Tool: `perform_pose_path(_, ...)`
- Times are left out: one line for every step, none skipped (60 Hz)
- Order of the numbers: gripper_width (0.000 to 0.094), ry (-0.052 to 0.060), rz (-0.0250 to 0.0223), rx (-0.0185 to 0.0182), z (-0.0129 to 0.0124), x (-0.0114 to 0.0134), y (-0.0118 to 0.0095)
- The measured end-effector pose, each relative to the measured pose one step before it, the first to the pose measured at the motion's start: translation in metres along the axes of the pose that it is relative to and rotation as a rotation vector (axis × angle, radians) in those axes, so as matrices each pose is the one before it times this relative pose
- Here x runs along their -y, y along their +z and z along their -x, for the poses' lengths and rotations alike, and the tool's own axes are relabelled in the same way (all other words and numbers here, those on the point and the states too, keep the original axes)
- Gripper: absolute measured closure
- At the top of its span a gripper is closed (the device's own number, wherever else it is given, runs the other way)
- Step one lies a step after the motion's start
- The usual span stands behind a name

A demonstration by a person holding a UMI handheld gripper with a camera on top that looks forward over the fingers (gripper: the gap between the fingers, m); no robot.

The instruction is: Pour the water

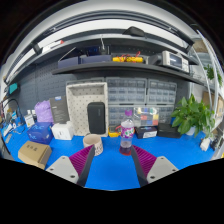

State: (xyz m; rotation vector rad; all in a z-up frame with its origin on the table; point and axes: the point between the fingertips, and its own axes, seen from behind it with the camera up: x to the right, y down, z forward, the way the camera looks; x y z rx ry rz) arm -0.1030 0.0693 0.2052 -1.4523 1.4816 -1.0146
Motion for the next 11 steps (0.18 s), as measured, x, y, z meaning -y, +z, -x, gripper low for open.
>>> perform_pose_path(0.0201, -0.0006, -0.00274, -0.00189, -0.00004, 0.00198, -0.00276)
perform_pose_path(0.0201, -0.0006, 0.00069, -0.00266, 0.00021, 0.0024, -0.00281)
perform_pose_path(0.0202, -0.001, -0.00067, -0.00013, 0.0004, 0.00122, -0.00291)
perform_pose_path(0.0203, -0.0019, -0.0023, 0.00106, 0.00011, 0.00109, -0.00226)
perform_pose_path(0.0203, -0.0014, -0.00211, 0.00075, 0.0002, 0.00127, -0.00205)
perform_pose_path(0.0202, -0.0005, -0.00208, 0.00057, 0.00039, 0.00126, -0.00196)
perform_pose_path(0.0202, 0.0004, -0.00258, -0.00027, 0.00001, 0.0012, -0.00176)
perform_pose_path(0.0202, 0.0005, -0.0038, 0.00007, 0.00021, 0.00135, -0.00137)
perform_pose_path(0.0201, 0.0007, -0.00292, -0.00015, 0.00044, 0.00188, -0.00039)
perform_pose_path(0.0201, 0.0001, -0.00355, 0.00024, 0.0003, 0.00124, -0.00173)
perform_pose_path(0.0201, 0.0011, -0.0022, 0.00033, 0.00054, 0.00124, -0.00054)
